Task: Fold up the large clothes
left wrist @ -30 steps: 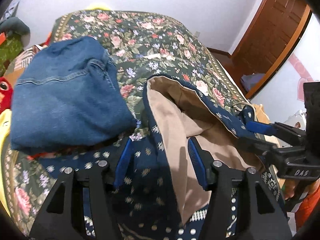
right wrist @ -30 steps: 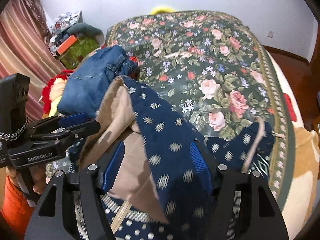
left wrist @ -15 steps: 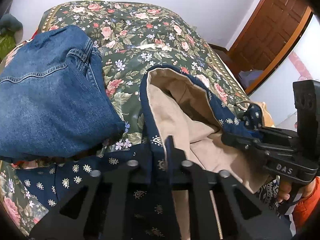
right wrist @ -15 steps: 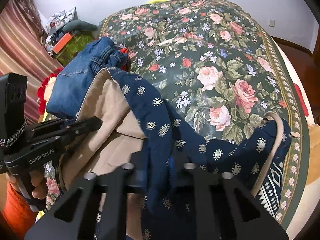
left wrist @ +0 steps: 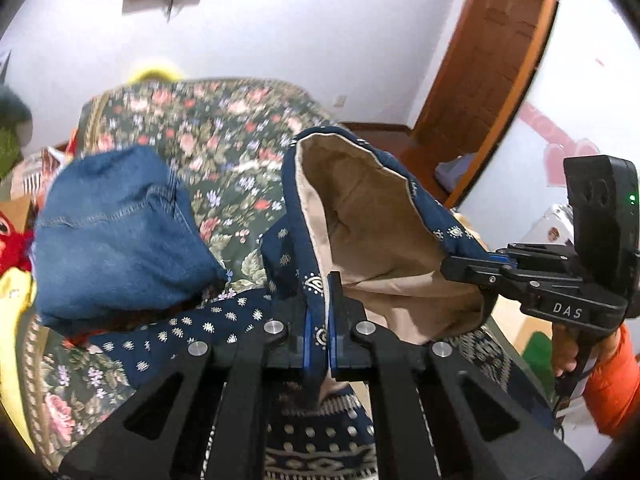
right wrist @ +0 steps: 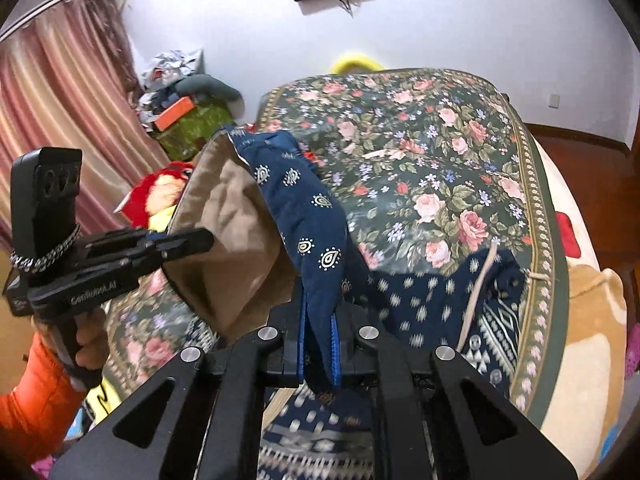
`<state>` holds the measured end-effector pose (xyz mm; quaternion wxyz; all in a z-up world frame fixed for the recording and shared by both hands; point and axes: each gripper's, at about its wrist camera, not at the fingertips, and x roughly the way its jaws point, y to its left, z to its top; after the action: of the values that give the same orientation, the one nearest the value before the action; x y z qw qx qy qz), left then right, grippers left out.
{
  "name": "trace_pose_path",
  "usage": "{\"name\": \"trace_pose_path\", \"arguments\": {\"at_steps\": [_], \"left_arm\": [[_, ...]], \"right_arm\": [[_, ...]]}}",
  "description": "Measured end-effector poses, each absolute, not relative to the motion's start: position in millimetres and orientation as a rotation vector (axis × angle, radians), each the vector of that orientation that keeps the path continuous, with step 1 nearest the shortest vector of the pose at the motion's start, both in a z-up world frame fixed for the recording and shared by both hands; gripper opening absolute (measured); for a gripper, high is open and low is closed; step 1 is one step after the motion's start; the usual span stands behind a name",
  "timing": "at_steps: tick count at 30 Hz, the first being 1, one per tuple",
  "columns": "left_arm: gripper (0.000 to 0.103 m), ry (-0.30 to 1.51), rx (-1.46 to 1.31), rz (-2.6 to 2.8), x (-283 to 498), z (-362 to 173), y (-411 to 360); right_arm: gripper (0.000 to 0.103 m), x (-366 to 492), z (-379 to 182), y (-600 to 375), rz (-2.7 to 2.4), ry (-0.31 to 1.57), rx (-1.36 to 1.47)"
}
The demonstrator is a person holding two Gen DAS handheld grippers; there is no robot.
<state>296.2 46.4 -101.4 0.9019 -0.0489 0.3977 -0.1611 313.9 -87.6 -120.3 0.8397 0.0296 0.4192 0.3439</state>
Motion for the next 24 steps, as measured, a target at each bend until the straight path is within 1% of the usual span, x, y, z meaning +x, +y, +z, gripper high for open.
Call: {"name": "trace_pose_path", "arguments": {"at_steps": [6, 15, 21, 24], "left_arm": [[0.005, 0.832, -0.120, -0.378, 257, -102, 49], [0.005, 0.936, -0.069, -0.383, 201, -141, 44], [0.005, 1.010, -0.076, -0.319, 176, -169, 52], [0.005, 1.060, -0.098, -0.265, 169, -186, 59]], "right_arm": [[0.008, 278, -122, -100, 0.740, 0.908, 0.032], [0.009, 244, -164, -120, 0.723, 1.024, 0.106], [0.009, 223, -177, -122, 0.698, 1.034, 0.074], [0.011, 219, -186, -122, 0.690, 1.062, 0.064]]}}
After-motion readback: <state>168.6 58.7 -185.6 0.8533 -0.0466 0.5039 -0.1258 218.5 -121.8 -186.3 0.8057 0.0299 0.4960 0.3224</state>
